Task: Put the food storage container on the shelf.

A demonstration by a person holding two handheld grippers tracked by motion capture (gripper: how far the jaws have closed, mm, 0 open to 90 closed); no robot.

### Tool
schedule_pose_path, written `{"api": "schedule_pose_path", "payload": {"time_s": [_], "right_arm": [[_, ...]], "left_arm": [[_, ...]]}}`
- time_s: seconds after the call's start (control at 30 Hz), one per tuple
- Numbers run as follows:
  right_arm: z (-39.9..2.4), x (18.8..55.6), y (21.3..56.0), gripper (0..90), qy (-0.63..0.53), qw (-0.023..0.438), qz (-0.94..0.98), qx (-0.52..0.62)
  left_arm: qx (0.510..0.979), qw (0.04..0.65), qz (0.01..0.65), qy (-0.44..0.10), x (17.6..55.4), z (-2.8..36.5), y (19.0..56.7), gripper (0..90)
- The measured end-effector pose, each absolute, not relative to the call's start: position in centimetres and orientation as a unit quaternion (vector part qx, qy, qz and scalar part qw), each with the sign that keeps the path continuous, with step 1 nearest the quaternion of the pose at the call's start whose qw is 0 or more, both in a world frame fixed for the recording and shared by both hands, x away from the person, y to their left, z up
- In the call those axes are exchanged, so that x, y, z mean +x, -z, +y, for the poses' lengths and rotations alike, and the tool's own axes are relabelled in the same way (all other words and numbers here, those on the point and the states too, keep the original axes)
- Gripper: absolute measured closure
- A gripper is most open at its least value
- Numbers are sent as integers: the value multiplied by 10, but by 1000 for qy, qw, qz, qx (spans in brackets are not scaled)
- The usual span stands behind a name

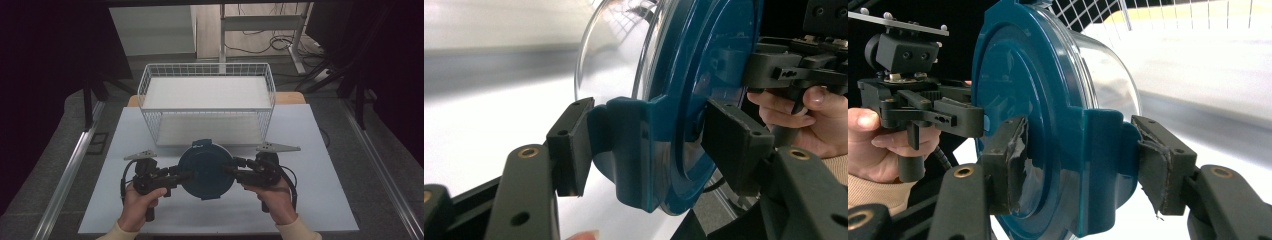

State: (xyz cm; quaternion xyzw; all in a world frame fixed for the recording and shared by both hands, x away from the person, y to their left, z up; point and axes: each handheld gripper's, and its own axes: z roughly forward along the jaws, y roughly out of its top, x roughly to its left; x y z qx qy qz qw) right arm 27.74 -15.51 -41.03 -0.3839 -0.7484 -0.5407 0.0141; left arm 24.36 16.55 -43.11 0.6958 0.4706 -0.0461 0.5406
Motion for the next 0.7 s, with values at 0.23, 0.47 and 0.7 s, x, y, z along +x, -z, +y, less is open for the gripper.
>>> {"api": "schedule_pose_path", "payload": {"time_s": [0.23,0.47,0.7], "right_arm": [[-153,284,396,416,548,0,-752,-366],[-154,294,380,417,553,-6,-751,-361],[-156,303,362,419,557,-11,-748,-360]], "left_arm": [[696,549,461,31,249,168,417,392],[702,551,452,19,261,167,399,392],[703,553,447,18,273,167,379,392]]}}
